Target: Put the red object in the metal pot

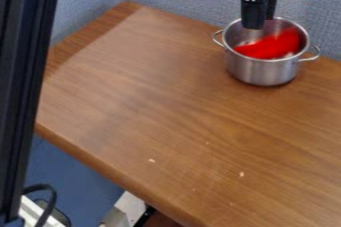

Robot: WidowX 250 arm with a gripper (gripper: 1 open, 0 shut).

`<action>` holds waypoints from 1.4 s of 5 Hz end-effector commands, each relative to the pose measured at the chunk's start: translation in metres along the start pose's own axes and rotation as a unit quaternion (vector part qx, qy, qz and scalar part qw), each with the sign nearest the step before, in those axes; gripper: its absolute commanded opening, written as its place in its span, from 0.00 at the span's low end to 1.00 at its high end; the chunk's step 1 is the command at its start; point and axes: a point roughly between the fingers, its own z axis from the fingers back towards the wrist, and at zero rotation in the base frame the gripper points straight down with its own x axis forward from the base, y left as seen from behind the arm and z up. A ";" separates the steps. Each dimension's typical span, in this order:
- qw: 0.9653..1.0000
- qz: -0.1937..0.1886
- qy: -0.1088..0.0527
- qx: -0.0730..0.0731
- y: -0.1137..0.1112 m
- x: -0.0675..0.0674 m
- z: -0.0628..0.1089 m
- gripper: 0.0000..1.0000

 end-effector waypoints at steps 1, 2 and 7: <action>1.000 -0.010 0.005 0.027 -0.002 0.004 0.009 1.00; 1.000 -0.009 0.005 0.029 -0.004 0.004 0.012 1.00; 0.999 -0.005 0.011 0.042 -0.011 0.006 0.024 1.00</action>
